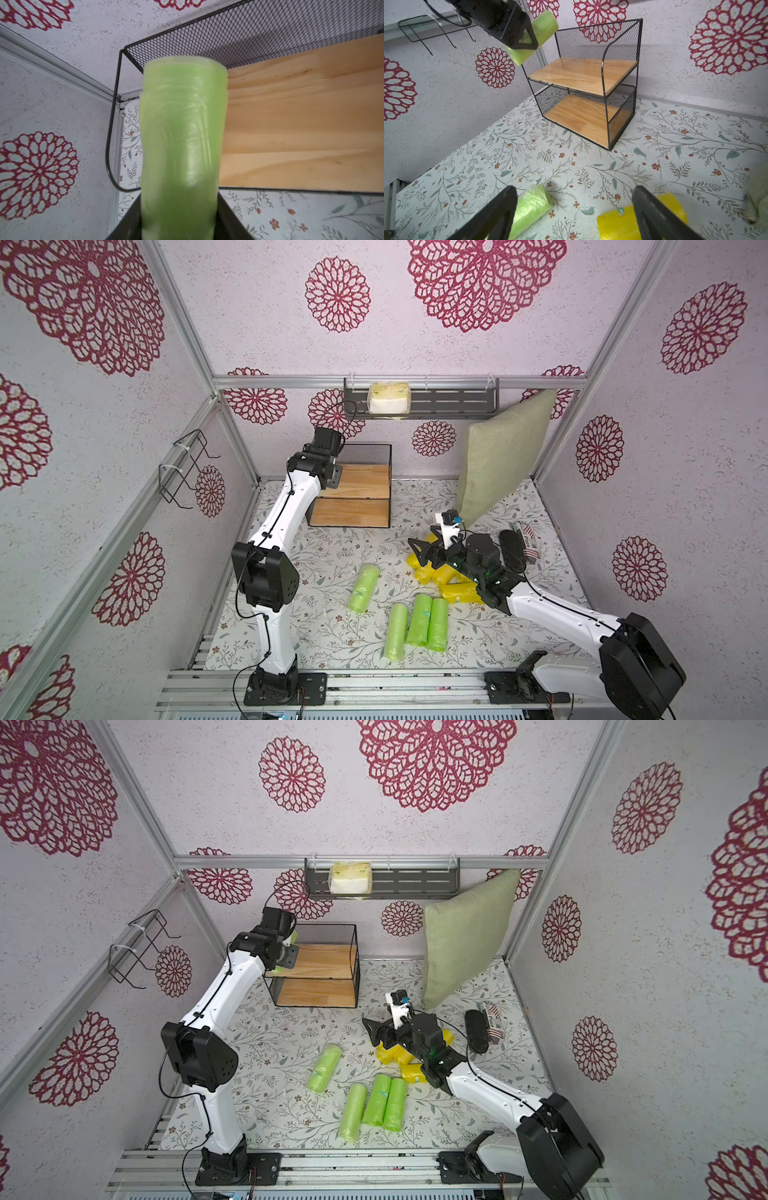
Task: Sort the rolls of trash bags by color and place them on the shelf
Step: Place the roll of trash bags on the shelf.
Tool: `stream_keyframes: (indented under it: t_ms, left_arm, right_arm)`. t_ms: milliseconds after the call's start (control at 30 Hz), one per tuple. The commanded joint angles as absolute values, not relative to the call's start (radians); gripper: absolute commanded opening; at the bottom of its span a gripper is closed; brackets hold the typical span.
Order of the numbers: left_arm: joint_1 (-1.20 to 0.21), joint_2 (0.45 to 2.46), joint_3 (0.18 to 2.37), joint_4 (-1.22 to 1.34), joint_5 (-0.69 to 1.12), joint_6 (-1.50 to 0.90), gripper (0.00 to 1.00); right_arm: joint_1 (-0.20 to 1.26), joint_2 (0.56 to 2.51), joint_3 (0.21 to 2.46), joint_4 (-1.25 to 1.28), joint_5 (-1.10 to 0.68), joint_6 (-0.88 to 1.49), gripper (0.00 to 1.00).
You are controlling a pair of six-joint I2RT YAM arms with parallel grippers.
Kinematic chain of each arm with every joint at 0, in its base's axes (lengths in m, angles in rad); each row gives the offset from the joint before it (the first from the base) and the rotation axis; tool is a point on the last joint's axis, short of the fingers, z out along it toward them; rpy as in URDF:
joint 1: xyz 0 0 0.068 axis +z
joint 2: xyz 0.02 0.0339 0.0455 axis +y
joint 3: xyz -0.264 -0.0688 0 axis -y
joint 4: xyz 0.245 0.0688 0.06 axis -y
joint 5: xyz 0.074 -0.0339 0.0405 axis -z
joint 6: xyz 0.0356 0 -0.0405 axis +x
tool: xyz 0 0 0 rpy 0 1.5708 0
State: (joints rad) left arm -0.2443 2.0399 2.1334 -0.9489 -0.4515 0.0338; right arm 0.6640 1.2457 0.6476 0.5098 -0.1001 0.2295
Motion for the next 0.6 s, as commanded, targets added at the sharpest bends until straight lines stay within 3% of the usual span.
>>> stream_keyframes:
  t_ms: [0,567]
  left_arm:
    - [-0.226,2.095,2.2,-0.951,-0.54,0.101,0.47]
    - [-0.183,2.179,2.207,-0.939,-0.515,0.187,0.52]
  right_arm:
    - [0.658,1.217,0.644,0.519,-0.08,0.226,0.91]
    - [0.658,1.27,0.629,0.549,-0.074,0.242,0.92]
